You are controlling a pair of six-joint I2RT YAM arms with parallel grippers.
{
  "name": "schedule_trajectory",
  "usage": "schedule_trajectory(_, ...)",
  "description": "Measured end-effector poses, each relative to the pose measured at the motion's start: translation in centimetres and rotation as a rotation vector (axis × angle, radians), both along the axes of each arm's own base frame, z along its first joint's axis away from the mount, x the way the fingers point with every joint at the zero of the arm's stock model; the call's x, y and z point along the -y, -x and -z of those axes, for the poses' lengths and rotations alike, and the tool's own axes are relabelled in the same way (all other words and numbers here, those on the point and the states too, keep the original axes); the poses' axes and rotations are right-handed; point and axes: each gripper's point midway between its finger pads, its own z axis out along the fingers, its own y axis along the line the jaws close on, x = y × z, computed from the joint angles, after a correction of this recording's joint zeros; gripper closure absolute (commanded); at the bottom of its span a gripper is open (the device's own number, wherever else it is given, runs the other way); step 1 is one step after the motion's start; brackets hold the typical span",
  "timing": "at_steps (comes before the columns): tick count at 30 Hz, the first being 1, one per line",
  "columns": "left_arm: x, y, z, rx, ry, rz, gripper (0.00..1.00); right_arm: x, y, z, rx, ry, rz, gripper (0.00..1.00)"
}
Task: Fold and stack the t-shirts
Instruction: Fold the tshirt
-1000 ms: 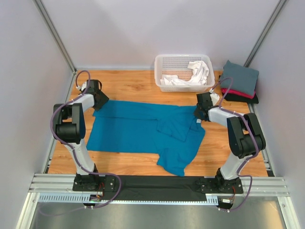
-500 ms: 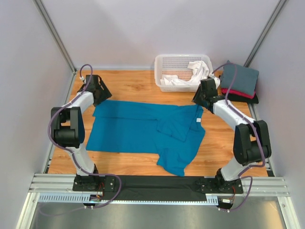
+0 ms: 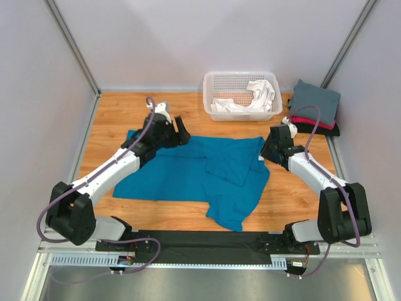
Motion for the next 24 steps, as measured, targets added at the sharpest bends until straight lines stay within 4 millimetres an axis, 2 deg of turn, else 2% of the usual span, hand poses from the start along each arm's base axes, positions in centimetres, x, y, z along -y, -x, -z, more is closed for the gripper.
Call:
schedule_trajectory(3, 3.7, 3.5, 2.3, -0.049, -0.01, 0.089, 0.21, 0.9, 2.2, 2.5, -0.075, 0.014, 0.028, 0.66)
schedule_trajectory(6, 7.9, 6.5, 3.8, -0.074, -0.047, 0.195, 0.22, 1.3, 3.4, 4.1, -0.115, 0.013, 0.046, 0.71)
schedule_trajectory(13, 16.9, 11.4, 7.1, -0.061, -0.2, 0.416, 0.26, 1.5, 4.9, 6.0, -0.152, 0.008, 0.057, 0.78)
schedule_trajectory(16, 20.3, 13.5, 9.0, -0.038, -0.297, 0.538, 0.32, 1.5, 5.1, 6.4, -0.154, 0.008, 0.058, 0.79)
schedule_trajectory(20, 23.3, 14.5, 10.6, 0.0, -0.386, 0.647, 0.35, 1.7, 5.0, 7.2, -0.167, 0.011, 0.064, 0.85)
schedule_trajectory(24, 24.1, 14.3, 11.5, 0.024, -0.449, 0.695, 0.37, 2.3, 4.6, 7.7, -0.172, 0.001, 0.098, 0.88)
